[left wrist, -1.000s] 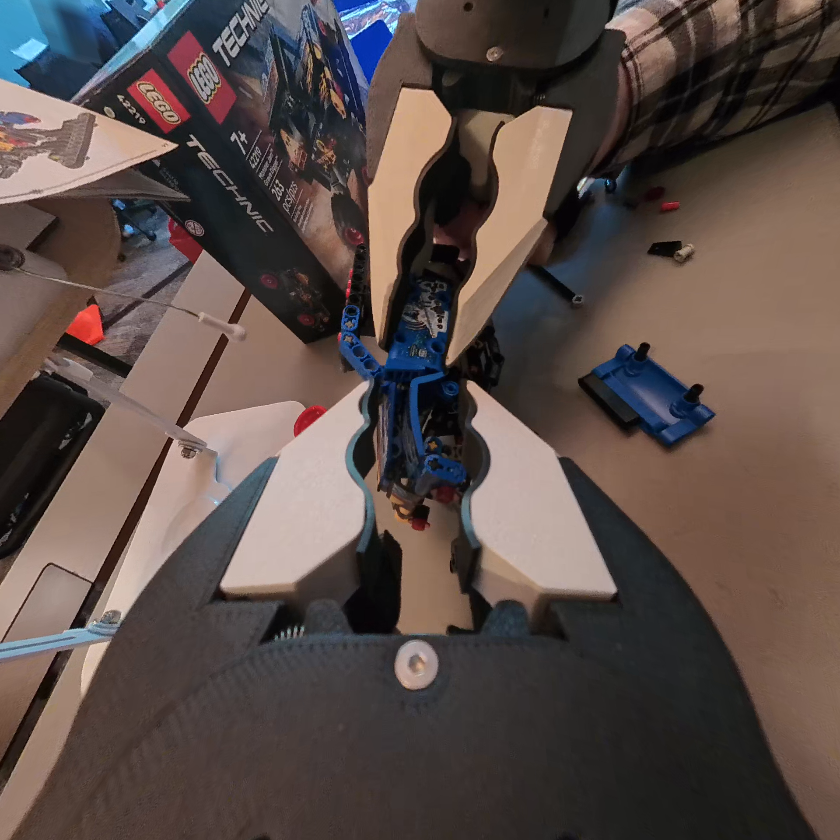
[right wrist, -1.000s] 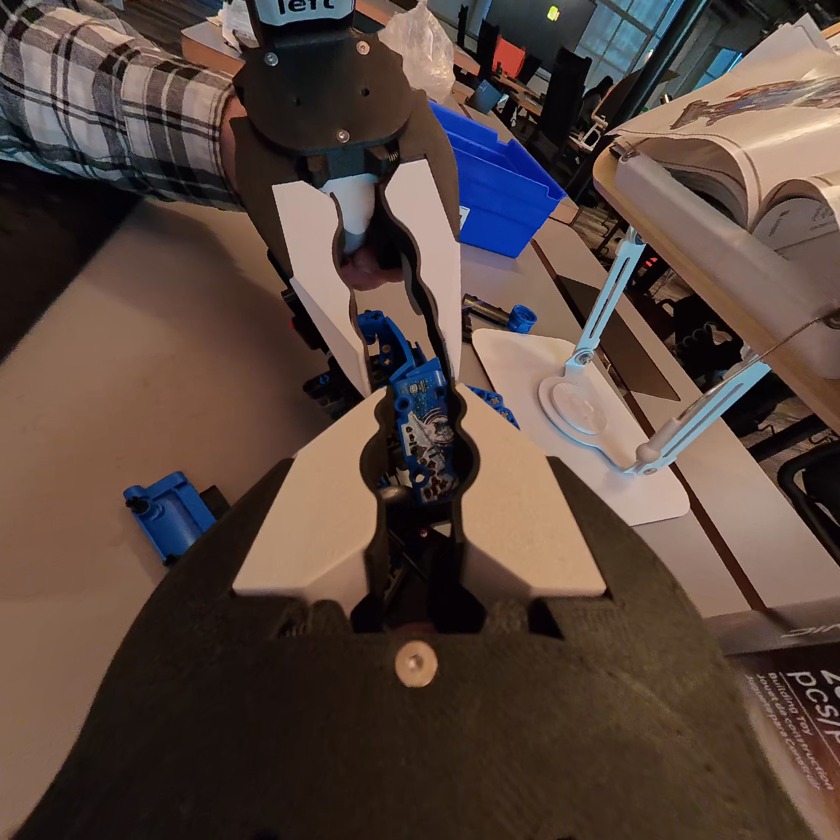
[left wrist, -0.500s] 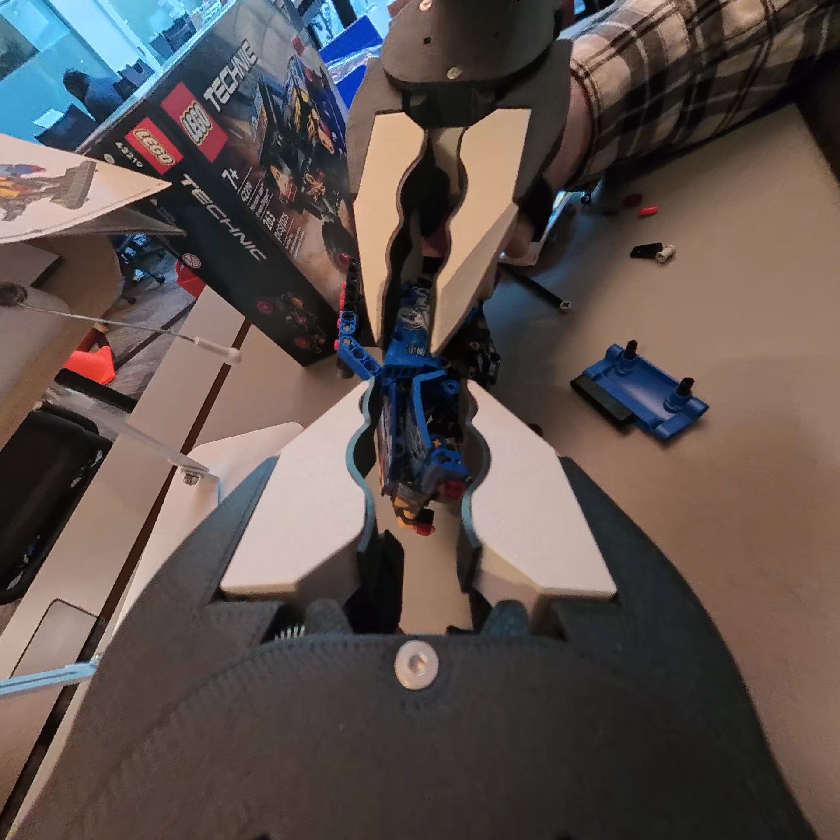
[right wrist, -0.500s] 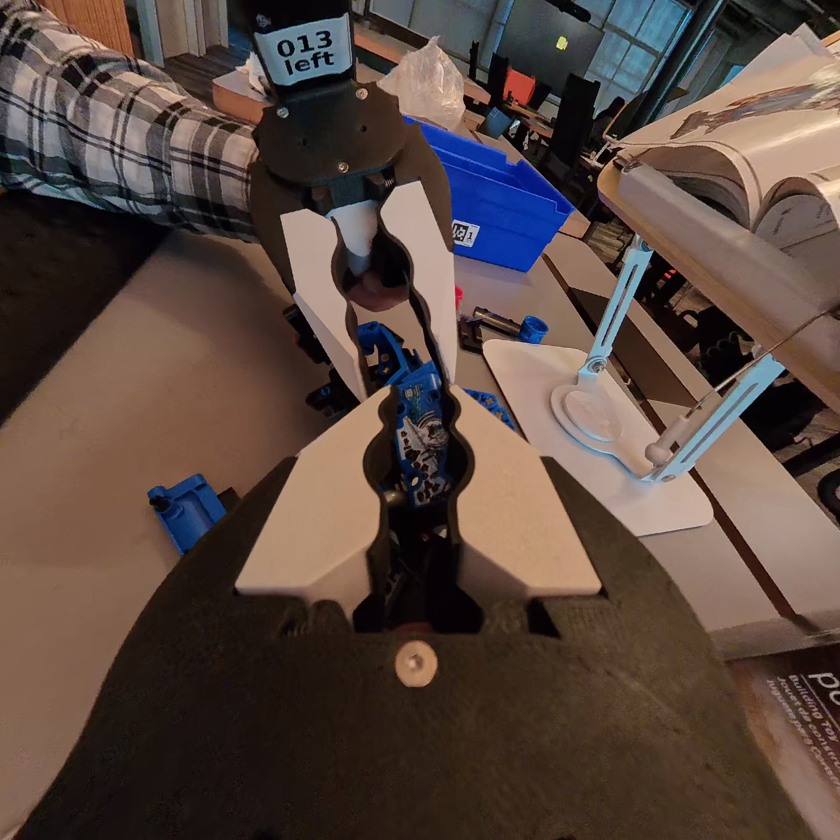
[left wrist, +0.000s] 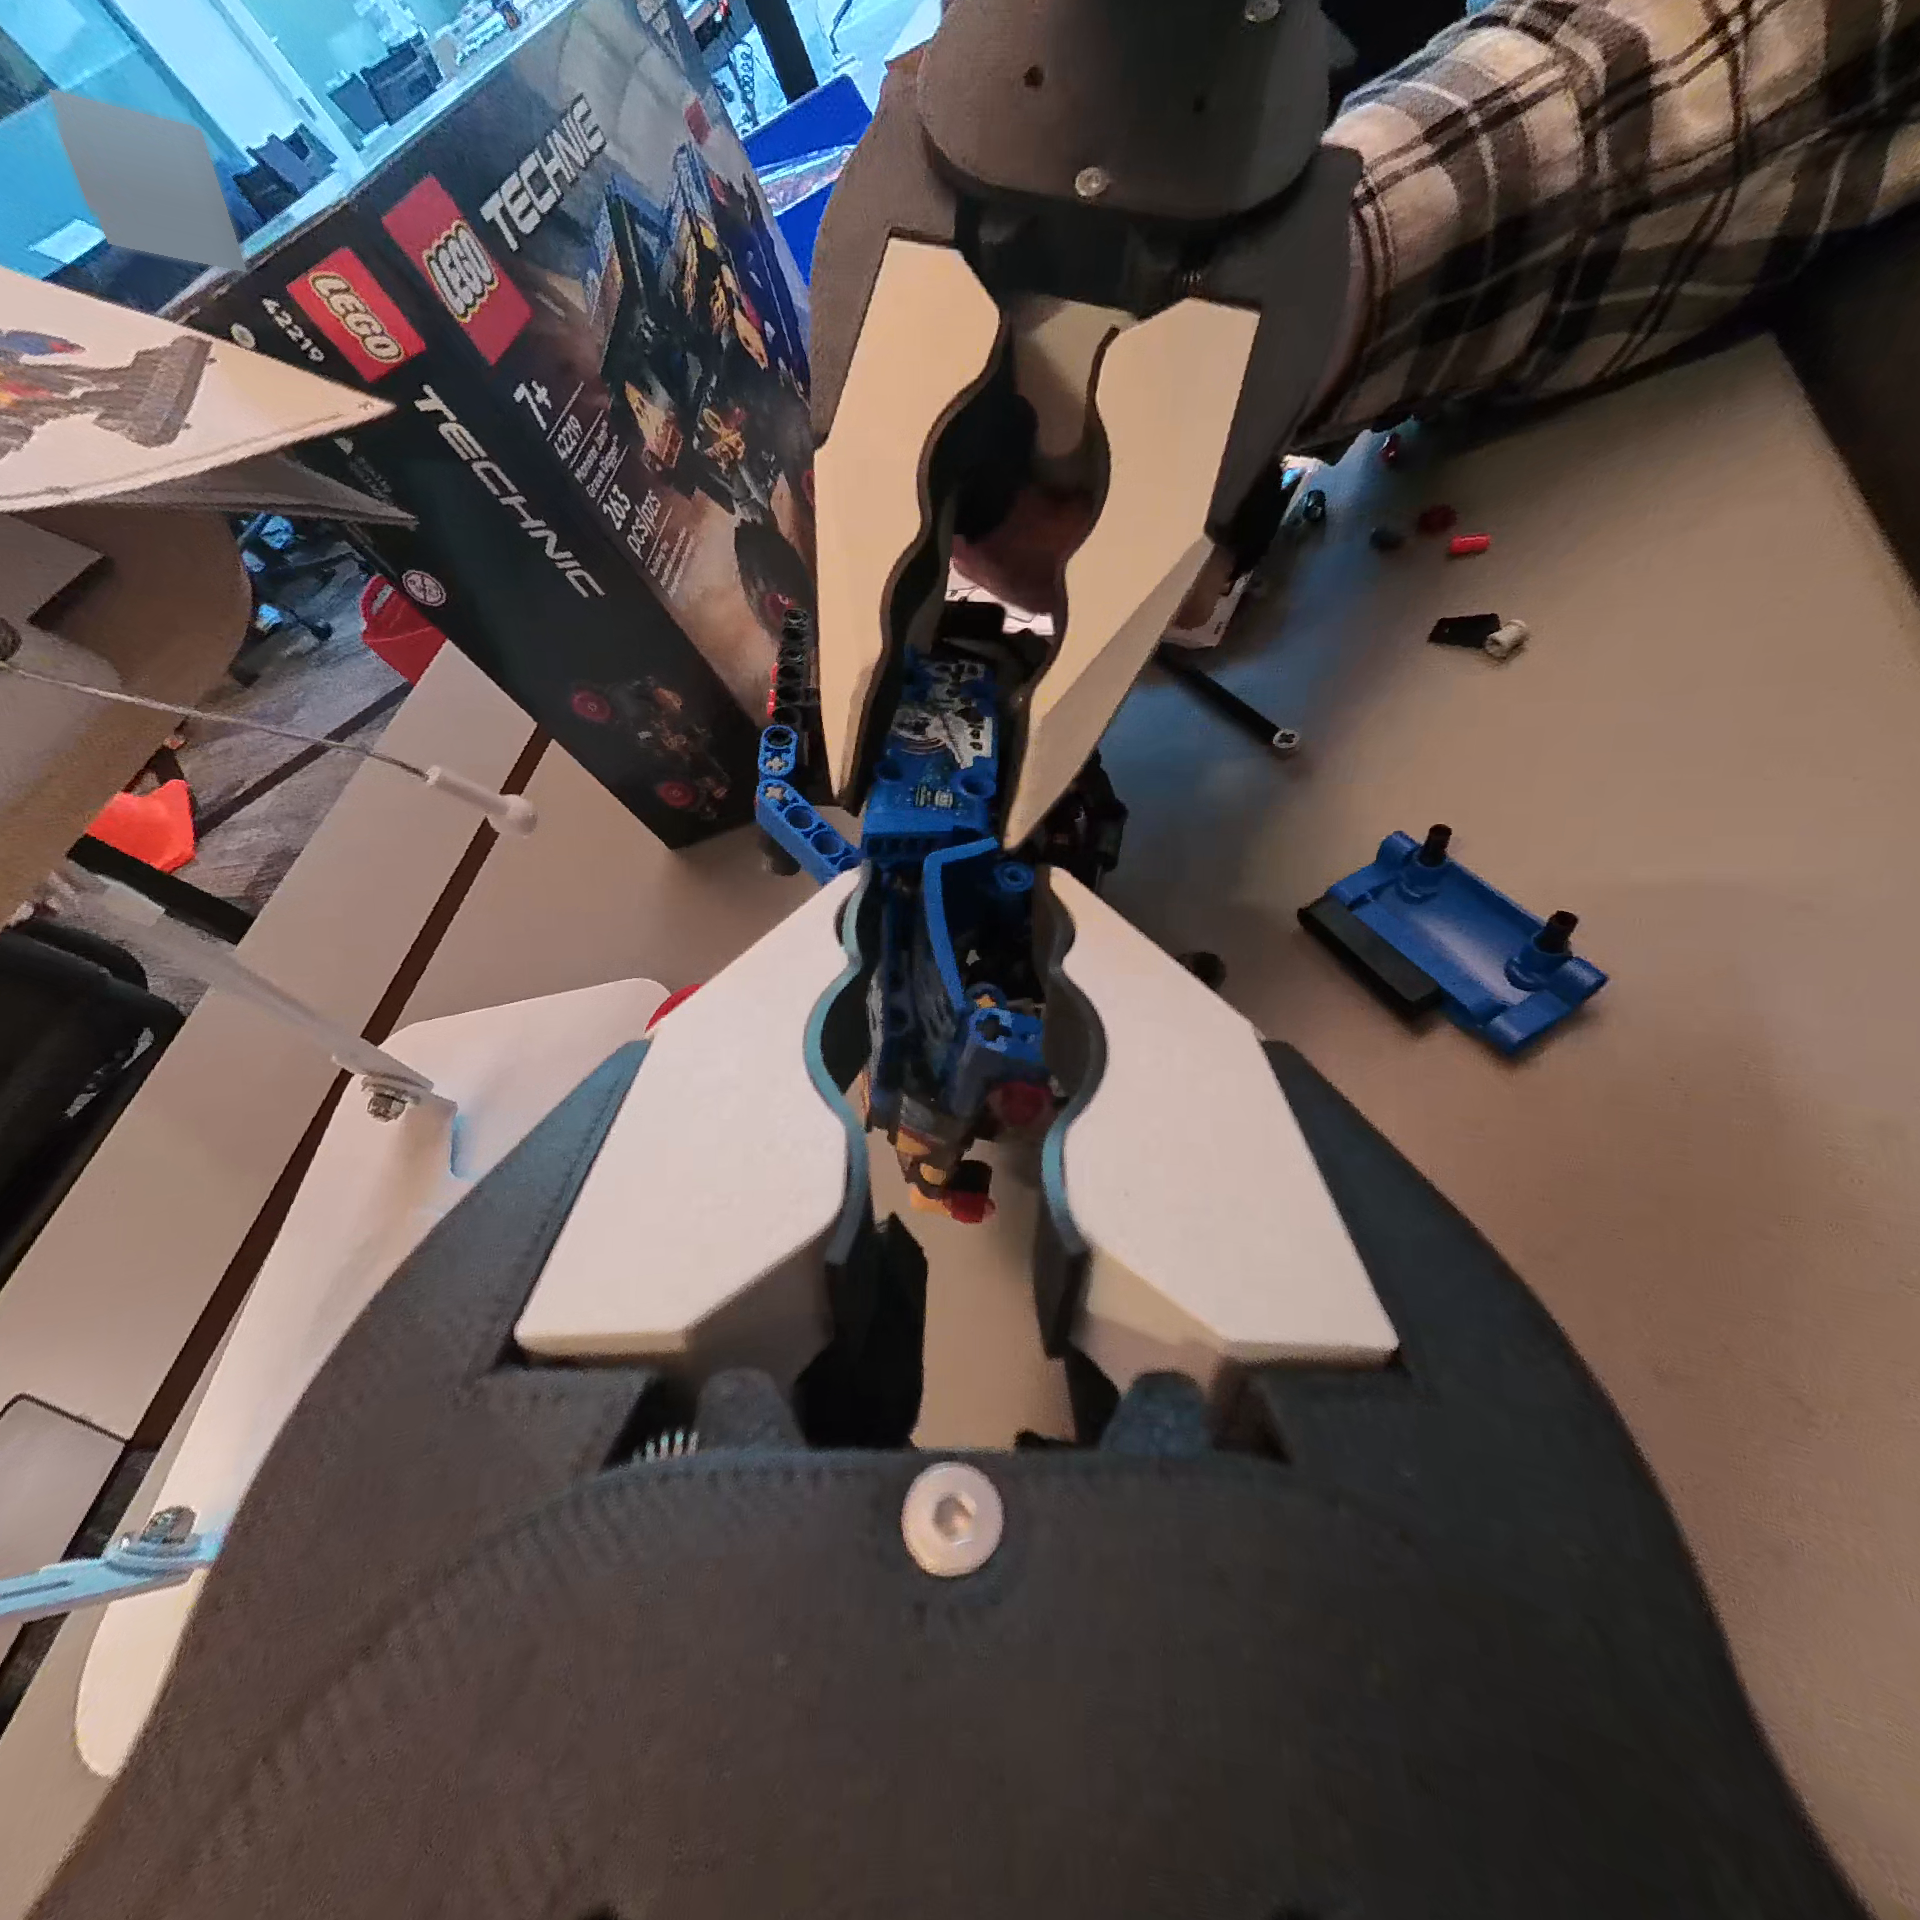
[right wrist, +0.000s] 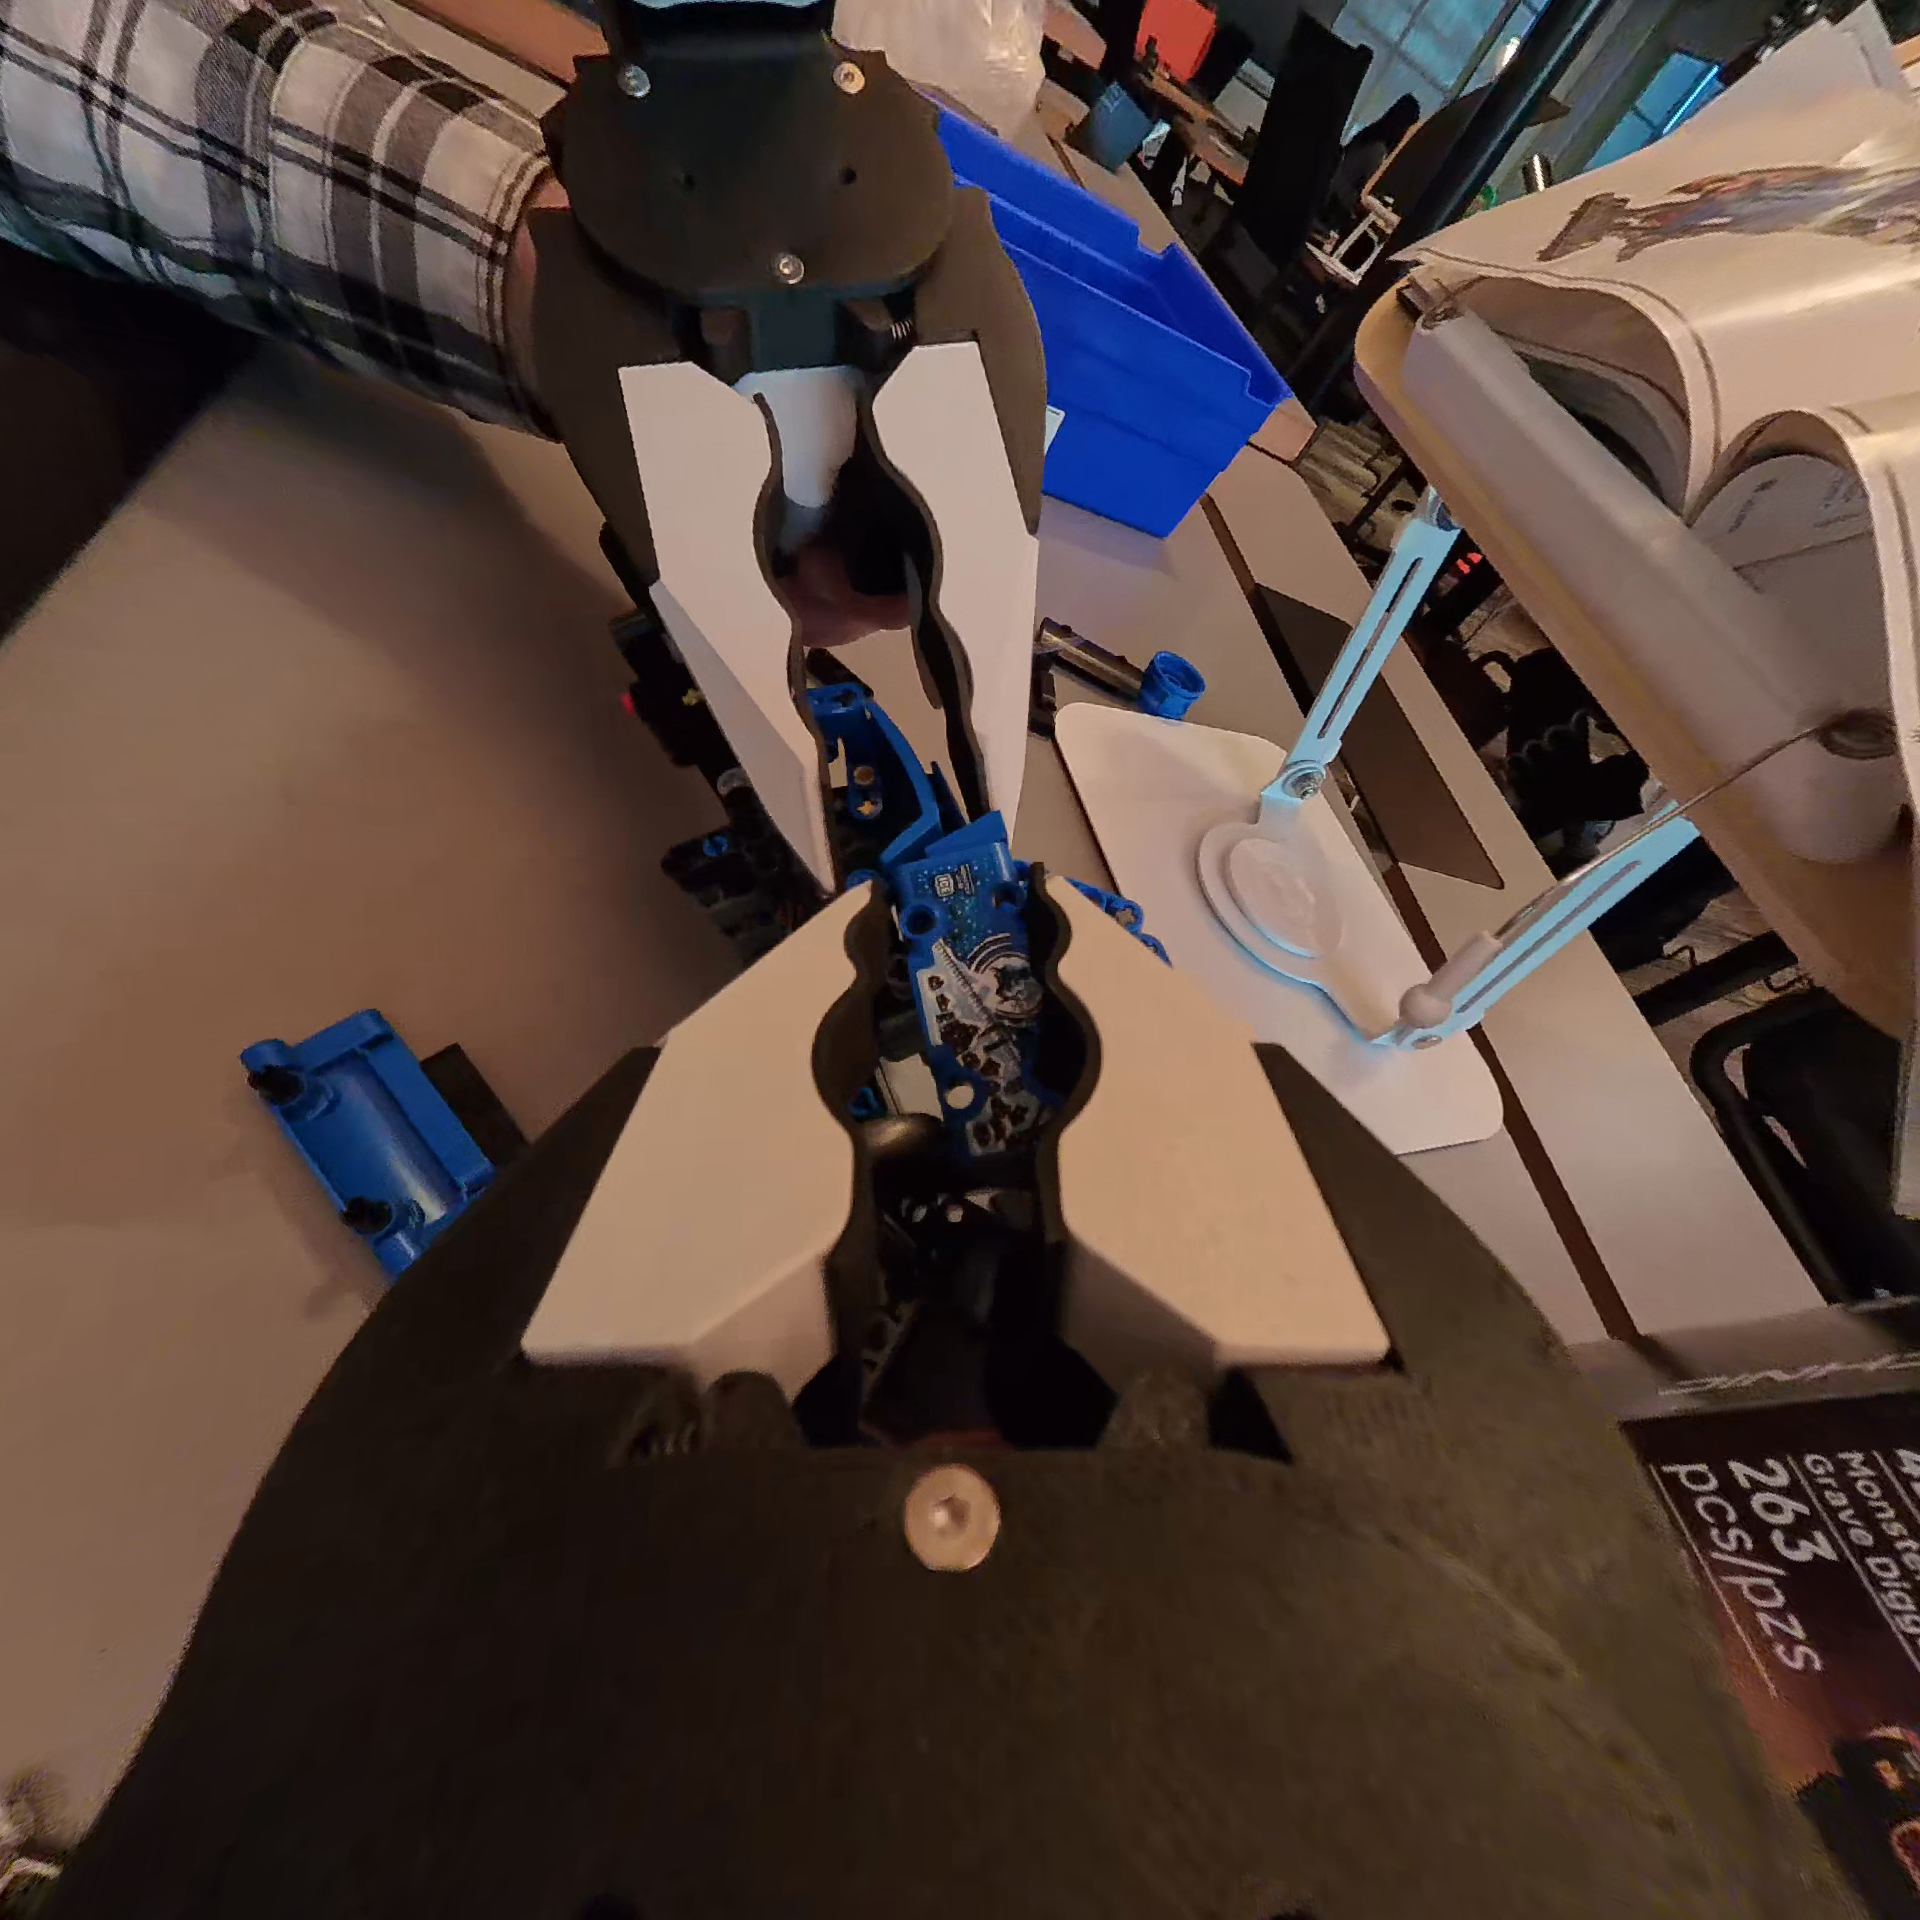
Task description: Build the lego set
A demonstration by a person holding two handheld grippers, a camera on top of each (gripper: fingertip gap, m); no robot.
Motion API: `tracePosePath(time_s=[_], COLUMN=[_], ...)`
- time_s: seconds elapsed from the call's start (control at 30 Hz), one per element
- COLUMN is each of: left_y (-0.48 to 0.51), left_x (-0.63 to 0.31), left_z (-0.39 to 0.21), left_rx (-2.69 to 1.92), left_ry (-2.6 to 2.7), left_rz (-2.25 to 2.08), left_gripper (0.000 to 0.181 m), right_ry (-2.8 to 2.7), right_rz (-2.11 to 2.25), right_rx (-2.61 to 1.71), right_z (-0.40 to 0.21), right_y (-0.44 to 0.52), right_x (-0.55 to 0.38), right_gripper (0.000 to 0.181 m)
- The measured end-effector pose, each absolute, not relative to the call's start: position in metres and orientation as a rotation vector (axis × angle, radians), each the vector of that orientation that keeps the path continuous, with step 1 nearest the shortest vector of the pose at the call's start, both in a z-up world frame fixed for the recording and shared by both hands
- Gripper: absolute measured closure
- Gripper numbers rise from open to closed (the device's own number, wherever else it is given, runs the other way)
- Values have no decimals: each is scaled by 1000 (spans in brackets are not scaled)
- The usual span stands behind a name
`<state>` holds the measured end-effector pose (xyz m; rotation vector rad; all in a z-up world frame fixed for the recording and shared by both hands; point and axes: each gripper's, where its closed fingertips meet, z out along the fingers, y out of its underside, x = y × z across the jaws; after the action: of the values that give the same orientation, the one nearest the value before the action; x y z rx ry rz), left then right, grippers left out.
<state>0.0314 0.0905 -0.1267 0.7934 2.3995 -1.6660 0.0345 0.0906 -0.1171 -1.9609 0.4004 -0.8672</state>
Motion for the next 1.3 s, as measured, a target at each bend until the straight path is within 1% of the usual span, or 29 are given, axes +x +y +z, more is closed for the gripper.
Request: tracePosePath(time_s=[0.2, 0.37, 0.43, 0.87, 0.93, 1.03, 1.1, 1.2, 1.3], left_y=[91, 91, 90, 90, 93, 100, 106, 107, 108], left_x=[32, 37, 35, 24, 21, 13, 8, 9, 12], left_z=[-127, -130, -132, -131, -131, -131, -130, -129, -134], left_rx=[777, 687, 692, 723, 744, 764, 776, 714, 694], left_ry=[2398, 2463, 2473, 2484, 2495, 2588, 2688, 2812, 2833], left_rz=[-1659, -1650, -1644, -1612, -1597, -1629, -1658, -1714, -1692], left_gripper=[153, 140, 145, 147, 145, 136, 136, 140, 152], right_ry=[375, 366, 359, 303, 288, 262, 239, 196, 175], right_rz=[-885, -898, -897, -902, -917, -930, -942, -963, -956], right_rx=[-1990, -1964, -1955, -1931, -1940, -1948, -1961, -1987, -2007], right_z=[-118, -118, -118, -119, -119, -121, -123, -127, -132], right_y=[91, 93, 94, 93, 95, 97, 100, 106, 109], right_x=[32, 31, 31, 21, 19, 14, 11, 5, 3], right_gripper=[158, 158, 158, 159, 159, 159, 159, 160, 160])
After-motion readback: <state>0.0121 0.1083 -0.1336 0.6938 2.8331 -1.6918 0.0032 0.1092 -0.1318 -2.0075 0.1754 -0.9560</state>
